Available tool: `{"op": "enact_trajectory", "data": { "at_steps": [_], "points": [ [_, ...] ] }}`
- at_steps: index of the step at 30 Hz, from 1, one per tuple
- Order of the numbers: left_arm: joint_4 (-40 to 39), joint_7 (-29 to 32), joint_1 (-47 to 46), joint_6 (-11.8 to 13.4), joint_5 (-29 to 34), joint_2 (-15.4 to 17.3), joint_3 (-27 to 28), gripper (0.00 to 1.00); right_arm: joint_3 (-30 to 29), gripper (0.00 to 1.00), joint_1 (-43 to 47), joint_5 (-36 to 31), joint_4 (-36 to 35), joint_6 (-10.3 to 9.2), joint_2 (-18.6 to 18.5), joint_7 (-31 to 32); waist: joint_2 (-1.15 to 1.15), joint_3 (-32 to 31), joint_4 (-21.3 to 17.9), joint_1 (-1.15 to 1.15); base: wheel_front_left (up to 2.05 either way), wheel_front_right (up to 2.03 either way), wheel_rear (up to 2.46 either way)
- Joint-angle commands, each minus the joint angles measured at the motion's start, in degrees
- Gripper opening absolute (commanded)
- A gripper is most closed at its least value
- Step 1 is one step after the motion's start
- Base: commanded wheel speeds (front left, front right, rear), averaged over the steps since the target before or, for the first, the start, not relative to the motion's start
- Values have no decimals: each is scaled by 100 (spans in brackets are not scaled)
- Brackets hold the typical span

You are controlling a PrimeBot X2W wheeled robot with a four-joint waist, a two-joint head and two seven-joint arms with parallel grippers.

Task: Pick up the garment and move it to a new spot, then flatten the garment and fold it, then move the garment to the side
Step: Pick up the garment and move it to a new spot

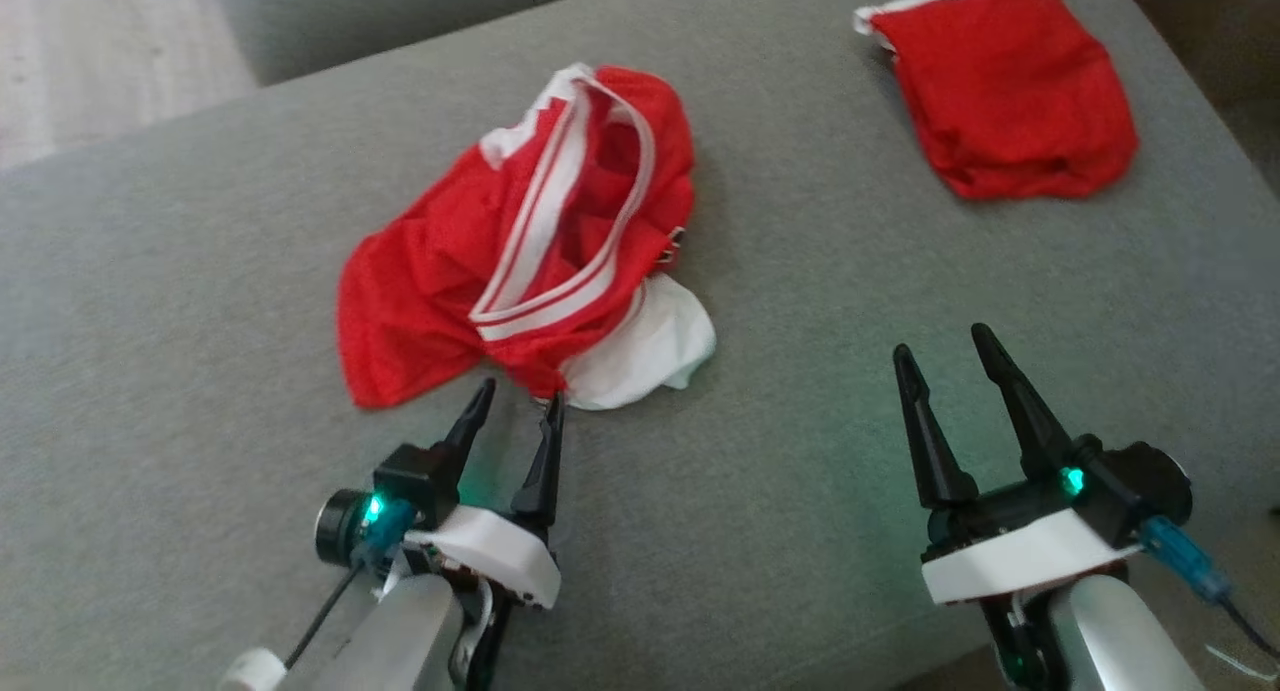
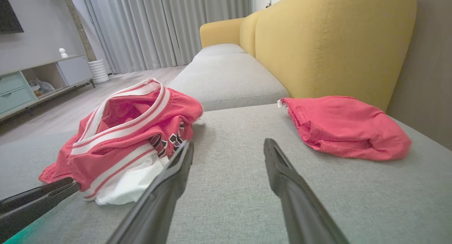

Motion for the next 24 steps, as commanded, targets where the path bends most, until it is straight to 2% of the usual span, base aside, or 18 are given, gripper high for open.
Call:
{"op": "enact_trajectory", "data": {
  "at_steps": [1, 7, 8, 9, 10, 11, 17, 24],
  "points": [
    [-52, -56, -253, -6, -36, -9, 106, 100, 123, 100, -181, 17, -200, 39, -19, -30, 0, 134, -206, -1, 0, 0, 0],
    [-37, -56, -386, -182, -164, -9, 3, 100, 157, 100, -191, 14, -179, 39, 19, -30, 0, 40, -407, -1, 0, 0, 0],
    [-91, -56, -385, -215, -172, -9, -33, 83, 157, 100, -184, 11, -175, 39, 24, -30, 0, 10, -435, -1, 0, 0, 0],
    [-170, -56, -382, -237, -165, -9, -62, 42, 161, 100, -174, 8, -169, 39, 29, -30, 0, -25, -463, -1, 0, 0, 0],
    [-248, -56, -368, -254, -176, -9, -91, 10, 167, 100, -162, 5, -163, 39, 33, -30, 0, -62, -490, -1, 0, 0, 0],
    [-348, -56, -360, -279, -190, -9, -132, 0, 172, 100, -148, 4, -158, 39, 38, -30, 0, -103, -516, -1, 0, 0, 0],
    [-1084, -56, -752, -407, -391, -9, -372, 0, 279, 100, -116, -9, -197, 39, 89, -30, 0, -253, -707, -1, 0, 0, 0],
    [-1284, -50, -2451, -508, -619, -9, -208, 0, 410, 100, -138, -8, -295, 39, 221, -30, 0, -382, -941, -1, 0, 0, 0]
  ]
}}
